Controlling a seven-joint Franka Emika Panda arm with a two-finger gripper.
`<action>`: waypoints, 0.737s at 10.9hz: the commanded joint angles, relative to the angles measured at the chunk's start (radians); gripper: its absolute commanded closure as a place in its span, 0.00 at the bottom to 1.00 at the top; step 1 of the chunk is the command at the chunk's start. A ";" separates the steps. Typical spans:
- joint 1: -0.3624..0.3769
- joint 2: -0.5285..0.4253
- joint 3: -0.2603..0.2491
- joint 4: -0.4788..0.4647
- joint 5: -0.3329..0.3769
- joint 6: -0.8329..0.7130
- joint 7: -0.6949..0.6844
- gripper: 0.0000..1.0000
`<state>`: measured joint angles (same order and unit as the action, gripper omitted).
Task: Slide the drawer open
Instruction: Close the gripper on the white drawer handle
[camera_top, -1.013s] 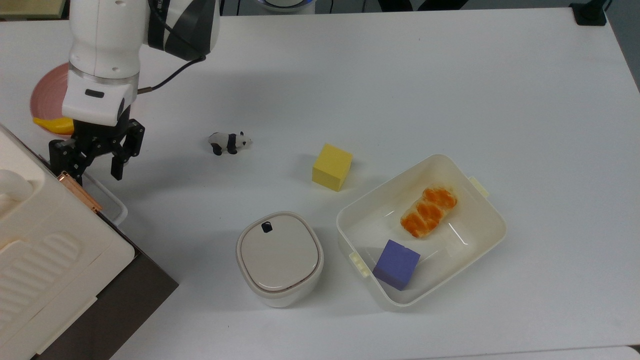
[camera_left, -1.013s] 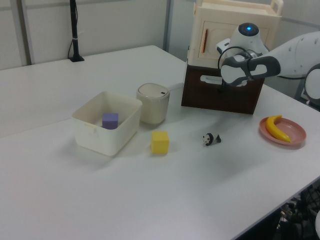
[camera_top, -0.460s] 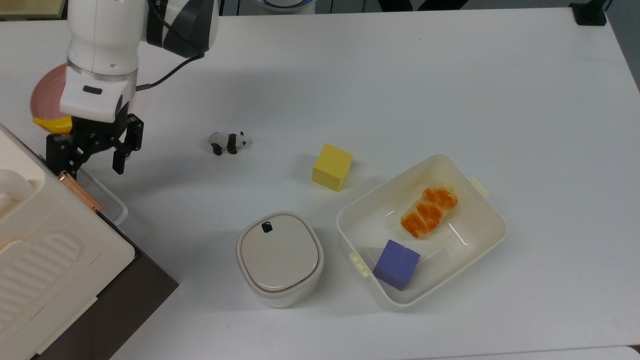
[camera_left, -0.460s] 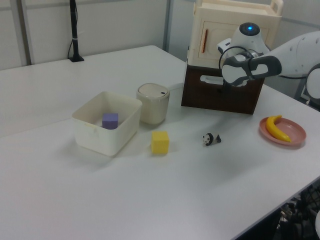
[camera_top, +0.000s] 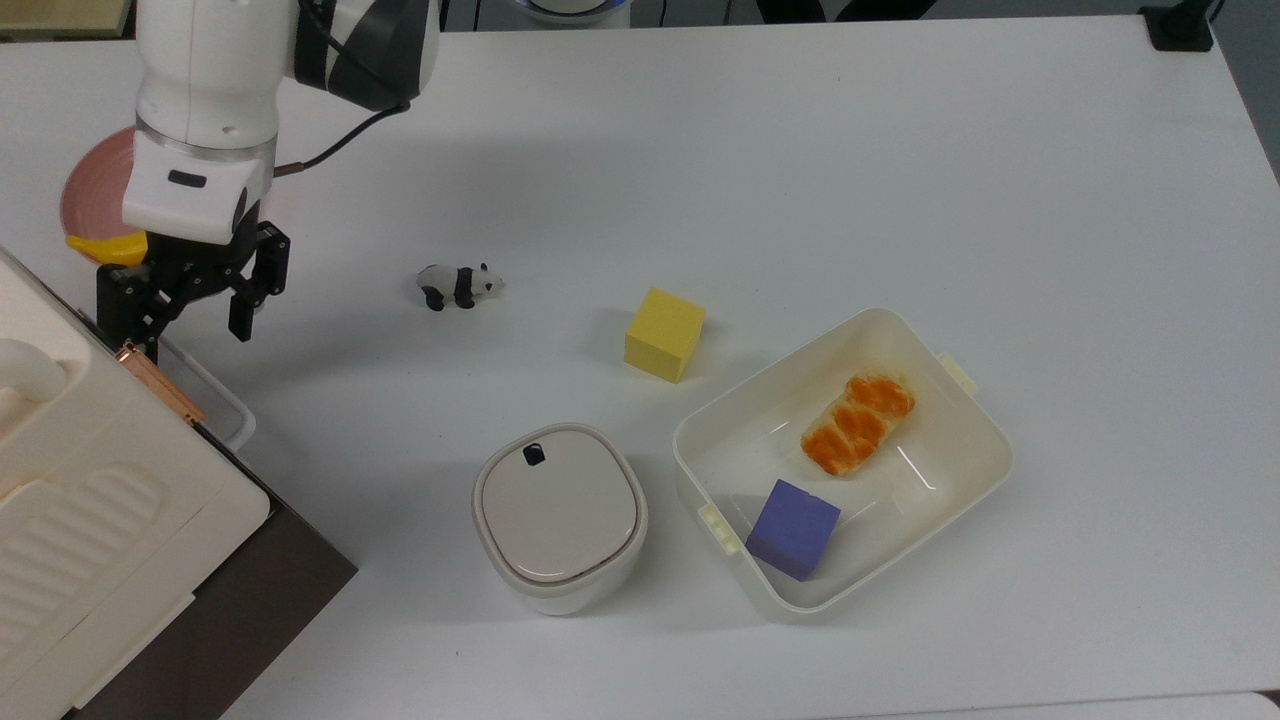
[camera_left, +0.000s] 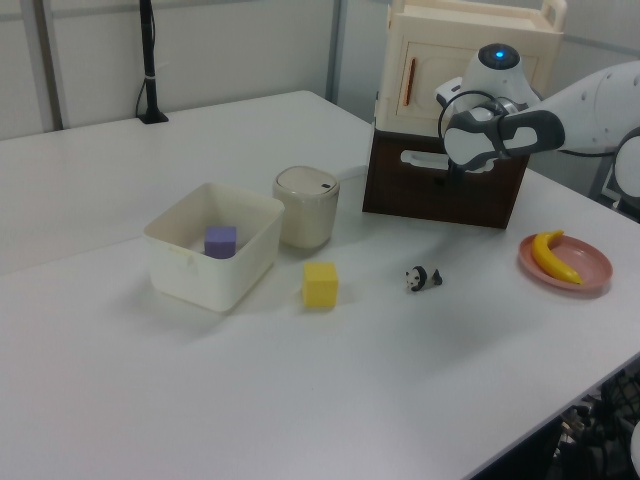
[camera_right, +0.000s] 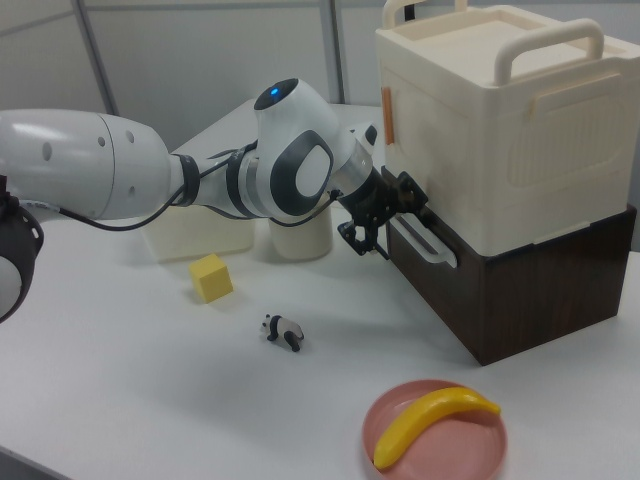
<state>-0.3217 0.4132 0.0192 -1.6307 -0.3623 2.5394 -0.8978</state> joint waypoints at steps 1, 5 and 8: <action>0.015 -0.047 -0.005 -0.047 -0.001 -0.048 0.004 0.12; 0.015 -0.037 -0.004 -0.041 -0.003 -0.044 0.014 0.37; 0.016 -0.017 -0.004 -0.034 -0.018 -0.028 0.008 0.66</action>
<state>-0.3199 0.4125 0.0230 -1.6358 -0.3624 2.5172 -0.8949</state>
